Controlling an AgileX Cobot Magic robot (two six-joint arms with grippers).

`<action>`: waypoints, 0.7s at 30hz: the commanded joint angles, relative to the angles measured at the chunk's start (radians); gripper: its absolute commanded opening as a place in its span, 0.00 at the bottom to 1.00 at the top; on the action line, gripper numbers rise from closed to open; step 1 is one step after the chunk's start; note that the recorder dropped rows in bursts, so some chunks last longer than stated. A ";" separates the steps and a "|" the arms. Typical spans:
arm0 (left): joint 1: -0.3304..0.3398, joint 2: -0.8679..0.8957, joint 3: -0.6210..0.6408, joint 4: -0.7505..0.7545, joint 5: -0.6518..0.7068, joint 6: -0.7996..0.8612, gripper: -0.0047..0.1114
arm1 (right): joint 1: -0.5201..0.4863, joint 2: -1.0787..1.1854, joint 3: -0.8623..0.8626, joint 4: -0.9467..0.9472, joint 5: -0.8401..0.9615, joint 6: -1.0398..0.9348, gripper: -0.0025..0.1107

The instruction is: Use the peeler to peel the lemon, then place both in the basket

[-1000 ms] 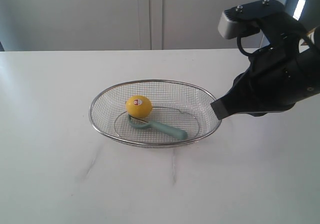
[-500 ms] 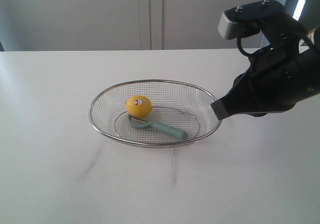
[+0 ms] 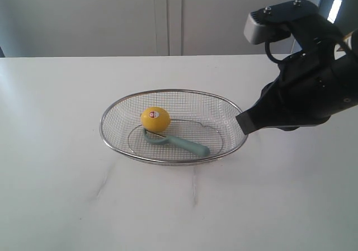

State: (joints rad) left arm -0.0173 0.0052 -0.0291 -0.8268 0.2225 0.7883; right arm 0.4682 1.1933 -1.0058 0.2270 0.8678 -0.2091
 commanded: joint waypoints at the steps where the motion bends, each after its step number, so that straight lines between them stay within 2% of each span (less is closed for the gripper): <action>1: -0.008 -0.005 0.018 -0.071 -0.030 -0.007 0.04 | 0.001 -0.006 0.003 -0.001 -0.001 0.000 0.02; 6: -0.008 -0.005 0.029 -0.051 -0.083 -0.007 0.04 | 0.001 -0.006 0.003 -0.001 -0.001 0.000 0.02; 9: -0.008 -0.005 0.029 0.142 -0.028 -0.055 0.04 | 0.001 -0.006 0.003 -0.001 -0.001 0.000 0.02; 10: -0.008 -0.005 0.029 0.343 0.001 -0.214 0.04 | 0.001 -0.006 0.003 -0.001 -0.001 0.000 0.02; 11: -0.008 -0.005 0.029 0.451 0.011 -0.301 0.04 | 0.001 -0.006 0.003 -0.001 -0.001 0.000 0.02; 12: -0.008 -0.005 0.029 0.601 0.001 -0.496 0.04 | 0.001 -0.006 0.003 -0.001 -0.001 0.000 0.02; 14: -0.006 -0.005 0.029 0.692 -0.006 -0.625 0.04 | 0.001 -0.006 0.003 -0.001 -0.001 0.000 0.02; 17: 0.003 -0.005 0.029 0.702 -0.010 -0.623 0.04 | 0.001 -0.006 0.003 -0.001 -0.001 0.000 0.02; 21: 0.064 -0.005 0.029 0.706 -0.010 -0.609 0.04 | 0.001 -0.006 0.003 -0.001 -0.001 0.000 0.02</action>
State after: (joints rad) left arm 0.0279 0.0052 -0.0048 -0.1228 0.2126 0.1860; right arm 0.4682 1.1933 -1.0058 0.2270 0.8678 -0.2091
